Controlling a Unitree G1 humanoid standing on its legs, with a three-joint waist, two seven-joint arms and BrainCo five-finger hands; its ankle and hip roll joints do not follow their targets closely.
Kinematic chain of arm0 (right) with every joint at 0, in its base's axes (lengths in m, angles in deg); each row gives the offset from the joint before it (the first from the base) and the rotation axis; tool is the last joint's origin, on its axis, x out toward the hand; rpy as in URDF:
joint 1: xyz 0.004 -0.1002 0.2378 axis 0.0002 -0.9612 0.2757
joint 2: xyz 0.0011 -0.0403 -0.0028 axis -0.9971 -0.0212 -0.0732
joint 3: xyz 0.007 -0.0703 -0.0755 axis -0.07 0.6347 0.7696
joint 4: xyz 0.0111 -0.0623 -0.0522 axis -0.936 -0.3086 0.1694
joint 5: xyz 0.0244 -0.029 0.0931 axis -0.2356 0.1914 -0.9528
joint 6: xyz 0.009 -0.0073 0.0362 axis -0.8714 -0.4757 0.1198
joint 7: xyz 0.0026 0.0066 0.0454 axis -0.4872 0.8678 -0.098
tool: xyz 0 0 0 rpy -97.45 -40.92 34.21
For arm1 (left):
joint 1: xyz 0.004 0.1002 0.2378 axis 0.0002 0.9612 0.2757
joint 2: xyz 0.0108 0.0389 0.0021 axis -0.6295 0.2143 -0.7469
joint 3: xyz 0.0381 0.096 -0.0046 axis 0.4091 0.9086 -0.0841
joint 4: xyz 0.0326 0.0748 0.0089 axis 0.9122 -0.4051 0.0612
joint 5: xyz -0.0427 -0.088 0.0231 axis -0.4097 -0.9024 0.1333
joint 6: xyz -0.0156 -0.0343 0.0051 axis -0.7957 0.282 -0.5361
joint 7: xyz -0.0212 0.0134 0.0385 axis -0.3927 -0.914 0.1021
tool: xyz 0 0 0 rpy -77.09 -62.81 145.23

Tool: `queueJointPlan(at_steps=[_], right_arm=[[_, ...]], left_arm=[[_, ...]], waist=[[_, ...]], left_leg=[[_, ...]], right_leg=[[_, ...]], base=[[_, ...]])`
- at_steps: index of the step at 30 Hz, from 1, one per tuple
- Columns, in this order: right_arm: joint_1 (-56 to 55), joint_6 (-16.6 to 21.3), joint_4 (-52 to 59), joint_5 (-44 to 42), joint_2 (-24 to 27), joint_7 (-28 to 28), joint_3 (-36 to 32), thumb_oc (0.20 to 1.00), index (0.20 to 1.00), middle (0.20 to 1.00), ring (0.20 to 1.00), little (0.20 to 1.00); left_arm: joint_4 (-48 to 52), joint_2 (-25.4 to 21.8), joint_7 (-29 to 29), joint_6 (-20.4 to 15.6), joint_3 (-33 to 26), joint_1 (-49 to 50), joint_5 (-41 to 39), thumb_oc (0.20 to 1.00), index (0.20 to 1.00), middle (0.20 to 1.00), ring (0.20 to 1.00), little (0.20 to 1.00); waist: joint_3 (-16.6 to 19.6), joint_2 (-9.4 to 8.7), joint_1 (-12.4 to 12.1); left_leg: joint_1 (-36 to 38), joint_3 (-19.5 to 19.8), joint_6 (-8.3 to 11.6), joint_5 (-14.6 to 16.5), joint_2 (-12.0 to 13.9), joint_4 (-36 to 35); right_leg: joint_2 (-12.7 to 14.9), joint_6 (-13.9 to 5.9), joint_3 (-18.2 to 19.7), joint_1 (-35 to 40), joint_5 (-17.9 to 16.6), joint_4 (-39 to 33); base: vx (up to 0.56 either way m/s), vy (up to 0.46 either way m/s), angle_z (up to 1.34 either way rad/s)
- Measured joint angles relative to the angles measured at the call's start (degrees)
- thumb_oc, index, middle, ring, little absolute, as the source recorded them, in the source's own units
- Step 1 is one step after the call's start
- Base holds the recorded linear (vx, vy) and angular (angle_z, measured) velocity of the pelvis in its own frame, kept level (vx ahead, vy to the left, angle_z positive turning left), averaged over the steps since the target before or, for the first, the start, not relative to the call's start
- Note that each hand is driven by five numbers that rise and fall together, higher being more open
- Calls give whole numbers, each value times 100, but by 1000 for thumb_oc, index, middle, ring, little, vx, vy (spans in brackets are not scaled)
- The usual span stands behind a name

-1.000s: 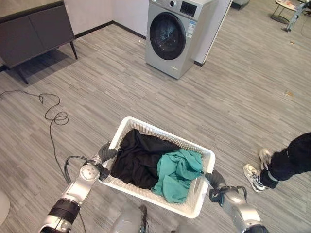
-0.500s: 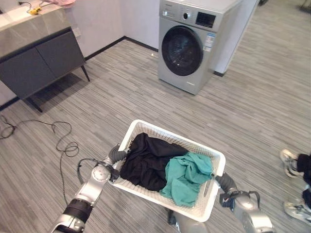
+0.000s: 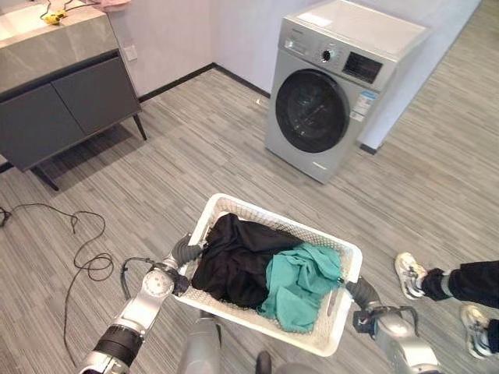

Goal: Grab the laundry basket,head to the washer,open it,put in the laundry and shut it.

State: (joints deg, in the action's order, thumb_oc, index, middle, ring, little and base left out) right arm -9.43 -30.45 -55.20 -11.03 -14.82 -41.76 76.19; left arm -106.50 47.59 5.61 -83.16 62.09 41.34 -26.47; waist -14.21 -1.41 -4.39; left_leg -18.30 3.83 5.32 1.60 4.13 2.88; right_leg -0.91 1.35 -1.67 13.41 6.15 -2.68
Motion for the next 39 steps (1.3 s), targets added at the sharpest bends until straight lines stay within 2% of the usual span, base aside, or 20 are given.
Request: queueJointPlan(at_steps=[1,2,3,4,5,7,10,11,12,13,14,16,17,19,20,22,25,31,38,39], right_arm=[[-2,-1,-53,13,-67,-28,76,200,200,200,200,200],[46,-5,-147,19,-173,-33,114,200,200,200,200,200],[29,-6,-202,25,-226,-30,119,200,200,200,200,200],[91,0,-177,34,-250,-2,126,200,200,200,200,200],[97,1,-209,49,-360,-9,125,200,200,200,200,200],[168,18,-198,60,-392,-11,91,200,200,200,200,200],[248,23,-216,233,-509,-11,49,200,200,200,200,200],[256,24,-221,254,-559,-11,51,200,200,200,200,200],[269,24,-247,291,-634,-14,36,200,200,200,200,200],[169,24,-261,289,-614,-4,44,200,200,200,200,200],[109,24,-260,285,-609,-2,54,200,200,200,200,200],[117,28,-258,283,-608,-3,59,200,200,200,200,200],[115,61,-302,286,-599,-5,41,200,200,200,200,200],[79,70,-300,286,-593,-6,26,200,200,200,200,200],[33,70,-304,287,-593,-3,27,200,200,200,200,200],[-154,110,-306,287,-604,9,-2,200,200,200,200,200],[-58,127,-382,288,-515,47,-66,200,200,200,200,200],[-175,152,-416,279,-503,98,-183,200,200,200,200,200],[-287,192,-422,279,-506,135,-202,200,200,200,200,200],[-382,211,-422,287,-509,133,-141,200,200,200,200,200]], left_arm=[[-45,-43,0,25,43,9,0,200,200,200,200,200],[-143,-39,12,77,-26,-6,0,200,200,200,200,200],[-185,-64,14,116,-31,16,-1,200,200,200,200,200],[-70,-196,2,100,-17,73,-6,200,200,200,200,200],[-79,-250,4,91,-37,11,-5,200,200,200,200,200],[-77,-268,0,77,-63,-156,-2,200,200,200,200,200],[-79,-368,-6,81,-55,-189,-4,200,200,200,200,200],[-69,-442,-7,79,-53,-186,-7,200,200,200,200,200],[-73,-468,-5,106,-61,-162,-16,200,200,200,200,200],[-35,-433,-16,104,-57,-114,-16,200,200,200,200,200],[35,-438,-22,96,-56,-45,-16,200,200,200,200,200],[6,-437,-22,94,-55,-30,-17,200,200,200,200,200],[-34,-385,-22,87,-46,-7,-18,200,200,200,200,200],[-58,-356,-22,83,-45,15,-18,200,200,200,200,200],[-59,-334,-21,81,-44,55,-18,200,200,200,200,200],[46,-264,-18,68,-59,295,-18,200,200,200,200,200],[173,-179,0,53,-94,618,-58,200,200,200,200,200],[233,1,-17,42,-94,687,-63,200,200,200,200,200],[248,26,-38,42,-92,812,-63,200,200,200,200,200],[258,18,-37,36,-99,969,-69,200,200,200,200,200]], waist=[[-47,-10,-95],[-73,-151,-170],[-50,-182,-299],[-23,-153,-448],[24,-292,-450],[50,-340,-384],[64,-324,-214],[60,-301,-138],[48,-247,-102],[68,-134,-60],[65,-69,132],[69,-65,234],[68,-72,292],[82,-103,376],[99,-153,363],[207,-312,280],[281,-164,92],[298,-148,235],[316,-136,223],[544,-113,206]], left_leg=[[366,170,3,-286,-138,-97],[471,134,1,-303,-290,114],[578,5,-109,-400,-320,290],[750,-98,-448,-755,-385,457],[768,-251,-492,-582,-523,623],[867,-383,-730,-346,-682,663],[1564,-635,-1072,-242,-809,258],[1759,-762,-1291,-82,-826,174],[1943,-879,-1327,-57,-839,30],[2157,-948,-1244,-23,-834,-185],[2250,-911,-1152,-89,-838,-299],[2252,-885,-1120,-68,-841,-313],[2243,-807,-1063,-31,-856,-297],[2296,-675,-1029,-11,-858,-255],[2368,-602,-923,54,-852,-212],[2626,-603,-742,185,-887,-273],[2583,-633,-591,280,-602,-280],[2656,-629,-403,301,-218,-412],[2721,-632,-336,225,-171,-516],[2728,-649,-313,187,-178,-519]], right_leg=[[136,-195,171,379,316,-10],[328,-247,319,428,428,157],[404,-373,436,402,508,403],[498,-529,388,393,600,699],[706,-557,322,400,638,885],[872,-636,324,244,563,1362],[1091,-1159,480,-1169,257,4357],[1153,-1234,369,-1790,184,4920],[1402,-1186,-85,-2197,261,4964],[1626,-1031,-608,-2478,302,4230],[1685,-953,-840,-2522,125,2692],[1676,-1023,-849,-2614,-260,1494],[1615,-1037,-714,-2725,-727,814],[1476,-998,-394,-2679,-980,791],[1399,-973,-321,-2487,-1120,770],[1267,-898,-477,-1882,-1290,593],[889,-591,-550,-1575,-1600,-48],[513,-393,-678,-1425,-1582,-234],[485,-367,-684,-1406,-1491,-285],[488,-371,-682,-1426,-1565,-242]], base=[[589,205,-66],[447,207,-95],[318,174,-118],[415,248,-108],[389,257,-78],[301,225,-26],[208,198,-33],[263,121,-53],[218,-3,-67],[245,-113,-35],[180,-143,-6],[125,-128,17],[59,-75,32],[85,-113,52],[128,-189,63],[66,-118,52],[48,-101,-3],[35,-47,1],[20,-2,0],[46,-5,0]])
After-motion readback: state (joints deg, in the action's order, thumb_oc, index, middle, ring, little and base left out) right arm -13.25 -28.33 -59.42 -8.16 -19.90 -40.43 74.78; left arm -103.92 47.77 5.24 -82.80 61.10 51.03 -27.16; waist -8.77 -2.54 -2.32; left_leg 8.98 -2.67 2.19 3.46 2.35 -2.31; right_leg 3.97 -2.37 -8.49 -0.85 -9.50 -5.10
